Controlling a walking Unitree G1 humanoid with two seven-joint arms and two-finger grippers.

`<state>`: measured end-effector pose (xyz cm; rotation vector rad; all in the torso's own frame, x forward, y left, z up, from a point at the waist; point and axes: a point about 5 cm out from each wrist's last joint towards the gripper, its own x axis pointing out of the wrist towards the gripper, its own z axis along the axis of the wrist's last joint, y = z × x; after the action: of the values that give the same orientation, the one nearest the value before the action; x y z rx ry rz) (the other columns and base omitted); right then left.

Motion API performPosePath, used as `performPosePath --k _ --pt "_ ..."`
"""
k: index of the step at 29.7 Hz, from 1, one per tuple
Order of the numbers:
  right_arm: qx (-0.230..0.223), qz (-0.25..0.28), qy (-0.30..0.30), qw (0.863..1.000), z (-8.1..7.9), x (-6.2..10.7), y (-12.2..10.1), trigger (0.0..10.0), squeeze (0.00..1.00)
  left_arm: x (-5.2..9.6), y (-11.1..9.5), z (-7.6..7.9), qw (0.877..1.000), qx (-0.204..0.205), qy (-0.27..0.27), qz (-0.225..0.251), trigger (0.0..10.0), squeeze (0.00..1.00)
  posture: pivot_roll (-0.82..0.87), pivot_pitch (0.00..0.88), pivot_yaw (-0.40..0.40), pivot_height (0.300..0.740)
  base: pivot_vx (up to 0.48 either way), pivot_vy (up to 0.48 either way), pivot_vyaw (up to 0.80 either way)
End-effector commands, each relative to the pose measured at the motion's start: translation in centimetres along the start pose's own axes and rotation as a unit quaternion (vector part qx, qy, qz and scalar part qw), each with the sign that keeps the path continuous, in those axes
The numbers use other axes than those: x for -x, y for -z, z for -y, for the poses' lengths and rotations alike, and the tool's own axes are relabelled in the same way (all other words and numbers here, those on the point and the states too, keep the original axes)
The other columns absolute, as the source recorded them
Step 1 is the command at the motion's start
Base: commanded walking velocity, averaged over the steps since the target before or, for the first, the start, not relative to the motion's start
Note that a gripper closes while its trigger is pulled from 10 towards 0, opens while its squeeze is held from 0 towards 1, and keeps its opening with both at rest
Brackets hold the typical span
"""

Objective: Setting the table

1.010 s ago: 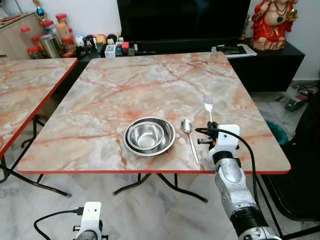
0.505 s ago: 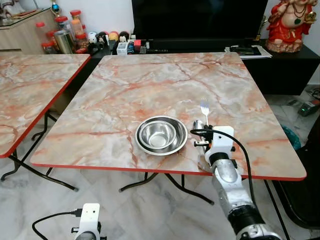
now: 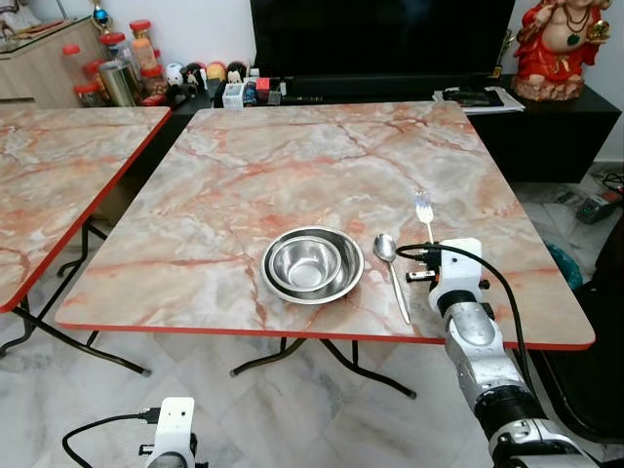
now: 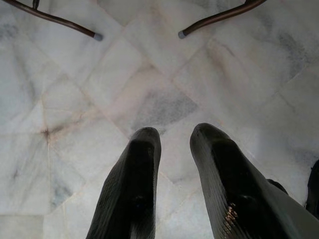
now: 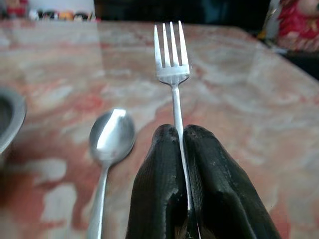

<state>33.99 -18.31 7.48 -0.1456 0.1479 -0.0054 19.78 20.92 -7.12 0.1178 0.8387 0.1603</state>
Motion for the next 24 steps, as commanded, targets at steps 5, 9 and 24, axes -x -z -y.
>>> performPosePath --k 5,9,24 --pt "-0.011 -0.03 -0.002 0.999 -0.7 0.1 1.1 10.0 0.0 0.1 0.2 -0.6 1.0 0.0 -0.005 -0.001 10.0 0.0 -0.01 0.0 0.048 0.74 0.0 0.0 0.0" --pt "-0.013 -0.041 0.008 0.999 -0.4 0.1 1.5 10.0 0.0 0.1 0.2 -0.7 1.0 0.0 -0.004 -0.002 10.0 0.0 -0.01 0.0 0.05 0.74 0.0 0.0 0.0" --pt "-0.015 -0.056 0.041 0.998 0.6 0.3 2.2 10.0 0.0 0.0 0.2 -0.6 1.0 -0.003 0.002 -0.005 10.0 0.0 -0.01 0.0 0.056 0.74 0.0 0.0 0.0"
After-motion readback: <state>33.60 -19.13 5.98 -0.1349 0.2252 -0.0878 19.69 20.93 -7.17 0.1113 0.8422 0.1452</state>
